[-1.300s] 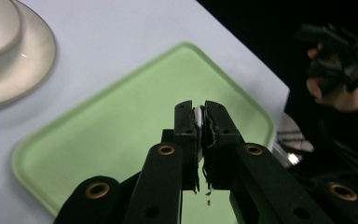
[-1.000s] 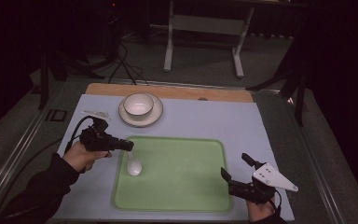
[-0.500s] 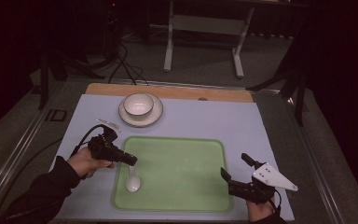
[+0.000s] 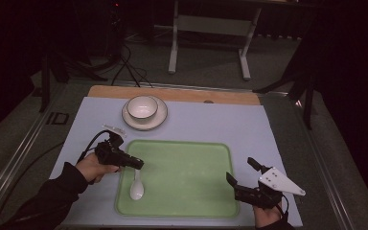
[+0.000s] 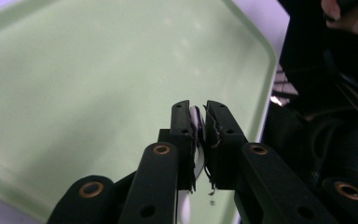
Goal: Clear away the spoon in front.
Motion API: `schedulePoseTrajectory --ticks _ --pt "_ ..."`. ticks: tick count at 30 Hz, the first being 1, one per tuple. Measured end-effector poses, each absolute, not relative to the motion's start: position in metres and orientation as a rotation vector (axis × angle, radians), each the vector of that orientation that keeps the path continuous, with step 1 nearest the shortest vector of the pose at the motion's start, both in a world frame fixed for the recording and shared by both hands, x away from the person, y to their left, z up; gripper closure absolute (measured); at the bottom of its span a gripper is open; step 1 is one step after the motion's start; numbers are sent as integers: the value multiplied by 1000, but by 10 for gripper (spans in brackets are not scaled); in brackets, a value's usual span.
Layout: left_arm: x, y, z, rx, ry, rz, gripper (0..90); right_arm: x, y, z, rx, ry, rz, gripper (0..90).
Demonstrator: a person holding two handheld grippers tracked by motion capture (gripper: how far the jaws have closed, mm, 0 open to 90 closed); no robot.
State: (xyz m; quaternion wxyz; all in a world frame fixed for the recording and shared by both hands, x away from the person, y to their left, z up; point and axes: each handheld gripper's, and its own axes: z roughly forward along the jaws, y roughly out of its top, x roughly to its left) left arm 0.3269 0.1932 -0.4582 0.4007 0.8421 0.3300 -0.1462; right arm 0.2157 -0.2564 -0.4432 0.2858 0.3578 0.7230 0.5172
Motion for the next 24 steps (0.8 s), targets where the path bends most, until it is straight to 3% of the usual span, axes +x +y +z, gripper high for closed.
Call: schedulePoseTrajectory --ticks 10,24 --pt "331 197 -488 2053 899 -252 733 216 -256 -443 953 1941 1380 133" --pt "333 197 -522 1996 988 -206 673 217 -255 -444 951 1958 1387 133"
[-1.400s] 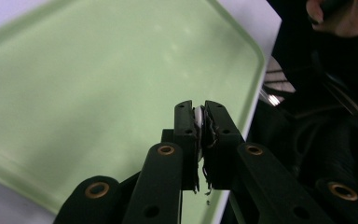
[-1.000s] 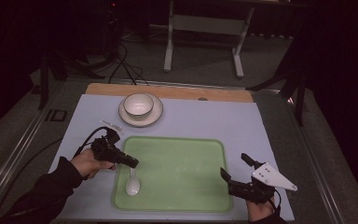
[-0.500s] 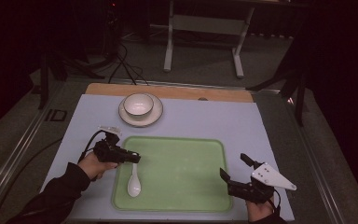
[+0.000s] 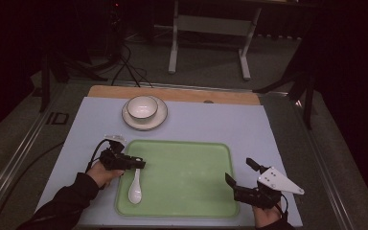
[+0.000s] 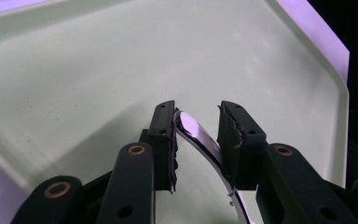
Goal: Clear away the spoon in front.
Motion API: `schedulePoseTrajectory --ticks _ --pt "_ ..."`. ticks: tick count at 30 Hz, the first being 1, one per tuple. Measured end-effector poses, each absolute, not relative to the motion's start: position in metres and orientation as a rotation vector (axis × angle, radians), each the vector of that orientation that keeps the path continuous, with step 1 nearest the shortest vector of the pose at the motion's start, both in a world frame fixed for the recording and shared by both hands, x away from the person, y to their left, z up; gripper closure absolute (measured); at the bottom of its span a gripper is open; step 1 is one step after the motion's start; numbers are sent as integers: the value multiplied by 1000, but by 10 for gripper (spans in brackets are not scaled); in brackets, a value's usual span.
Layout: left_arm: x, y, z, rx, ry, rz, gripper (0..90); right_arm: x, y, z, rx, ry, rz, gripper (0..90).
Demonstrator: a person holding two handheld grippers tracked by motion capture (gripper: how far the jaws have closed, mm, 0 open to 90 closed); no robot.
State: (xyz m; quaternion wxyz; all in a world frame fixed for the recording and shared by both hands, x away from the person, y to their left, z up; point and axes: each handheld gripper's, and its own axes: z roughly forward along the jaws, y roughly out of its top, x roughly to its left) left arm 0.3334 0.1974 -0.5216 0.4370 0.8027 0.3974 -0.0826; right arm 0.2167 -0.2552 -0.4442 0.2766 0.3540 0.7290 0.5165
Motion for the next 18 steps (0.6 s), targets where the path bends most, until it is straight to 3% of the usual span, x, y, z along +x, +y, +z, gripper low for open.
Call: schedulePoseTrajectory --ticks 13,18 --pt "334 198 -535 1996 1049 -166 571 218 -254 -445 937 1986 1398 134" --pt "334 198 -535 1996 1059 -115 571 217 -254 -445 940 1983 1397 134"
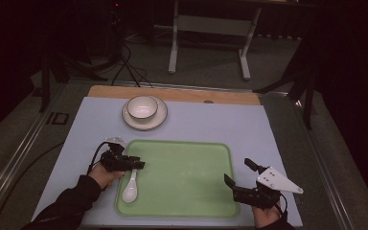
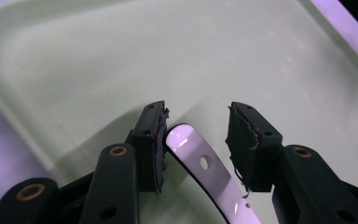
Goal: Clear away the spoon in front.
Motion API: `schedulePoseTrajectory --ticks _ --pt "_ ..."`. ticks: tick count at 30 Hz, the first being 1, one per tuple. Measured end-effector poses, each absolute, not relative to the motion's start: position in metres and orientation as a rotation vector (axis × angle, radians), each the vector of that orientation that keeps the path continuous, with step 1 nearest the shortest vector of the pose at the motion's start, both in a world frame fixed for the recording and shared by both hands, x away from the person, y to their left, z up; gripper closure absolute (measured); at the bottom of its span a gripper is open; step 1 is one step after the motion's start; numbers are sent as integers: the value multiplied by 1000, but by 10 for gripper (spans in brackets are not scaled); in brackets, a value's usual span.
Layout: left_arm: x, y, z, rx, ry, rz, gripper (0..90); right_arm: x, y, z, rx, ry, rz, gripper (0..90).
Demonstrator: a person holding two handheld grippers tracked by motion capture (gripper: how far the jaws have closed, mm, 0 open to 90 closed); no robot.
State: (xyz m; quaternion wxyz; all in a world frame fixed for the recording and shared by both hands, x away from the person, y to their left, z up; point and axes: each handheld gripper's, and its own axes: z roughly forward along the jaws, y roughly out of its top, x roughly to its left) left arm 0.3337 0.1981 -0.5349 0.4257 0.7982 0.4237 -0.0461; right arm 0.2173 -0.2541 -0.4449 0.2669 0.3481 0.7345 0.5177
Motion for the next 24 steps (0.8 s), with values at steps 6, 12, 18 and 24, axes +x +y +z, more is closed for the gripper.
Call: schedulePoseTrajectory --ticks 6,12,18,24 --pt "334 199 -532 1999 1064 -49 571 217 -254 -445 940 1983 1397 134" --pt "336 202 -527 1971 1083 -31 571 217 -254 -445 941 1982 1396 134" --pt "333 198 -516 1966 1052 -37 531 218 -254 -445 944 1981 1398 134" --pt "328 194 -500 1947 1011 -31 395 217 -254 -445 944 1981 1397 134"
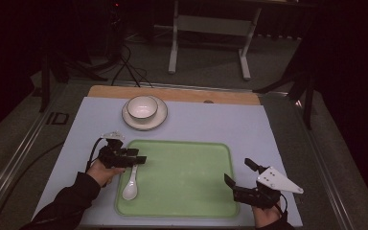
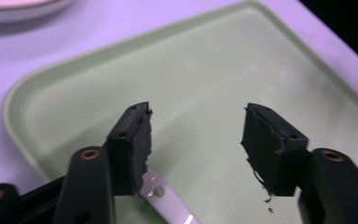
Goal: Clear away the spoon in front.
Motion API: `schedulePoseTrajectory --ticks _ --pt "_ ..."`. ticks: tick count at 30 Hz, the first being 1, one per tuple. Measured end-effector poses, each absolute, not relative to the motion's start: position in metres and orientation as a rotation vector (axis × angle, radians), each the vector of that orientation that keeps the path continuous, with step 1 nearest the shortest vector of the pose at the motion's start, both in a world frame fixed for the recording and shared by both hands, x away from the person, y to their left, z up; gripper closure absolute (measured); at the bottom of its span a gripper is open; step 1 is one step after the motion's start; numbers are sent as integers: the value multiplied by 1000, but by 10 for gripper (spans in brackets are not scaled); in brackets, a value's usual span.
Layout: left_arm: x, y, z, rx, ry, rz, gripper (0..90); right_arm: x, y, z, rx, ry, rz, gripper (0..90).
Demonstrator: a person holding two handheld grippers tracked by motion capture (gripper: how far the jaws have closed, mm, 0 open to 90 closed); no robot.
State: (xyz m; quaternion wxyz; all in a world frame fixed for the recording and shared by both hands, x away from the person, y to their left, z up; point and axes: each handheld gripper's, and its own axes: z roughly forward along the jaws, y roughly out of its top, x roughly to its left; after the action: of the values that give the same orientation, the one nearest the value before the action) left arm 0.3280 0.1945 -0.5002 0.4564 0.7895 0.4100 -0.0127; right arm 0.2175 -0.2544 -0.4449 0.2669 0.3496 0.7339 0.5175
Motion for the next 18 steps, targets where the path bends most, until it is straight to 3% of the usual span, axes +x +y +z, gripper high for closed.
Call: schedulePoseTrajectory --ticks 3,4,5,7,10,14,18 --pt "327 194 -497 1942 1003 -32 362 218 -255 -445 945 1980 1398 134" --pt "324 195 -491 1919 967 -46 287 218 -255 -445 944 1980 1400 134" --pt "323 195 -488 1909 945 -60 287 218 -255 -445 944 1980 1400 134" --pt "320 197 -481 1896 916 -63 180 218 -255 -445 943 1982 1398 134" --pt "319 197 -478 1890 907 -72 137 218 -254 -445 944 1982 1398 134" --pt "313 197 -470 1894 866 -50 14 217 -254 -445 945 1981 1399 134" --pt "305 198 -464 1890 848 -24 14 217 -254 -445 944 1980 1397 134"
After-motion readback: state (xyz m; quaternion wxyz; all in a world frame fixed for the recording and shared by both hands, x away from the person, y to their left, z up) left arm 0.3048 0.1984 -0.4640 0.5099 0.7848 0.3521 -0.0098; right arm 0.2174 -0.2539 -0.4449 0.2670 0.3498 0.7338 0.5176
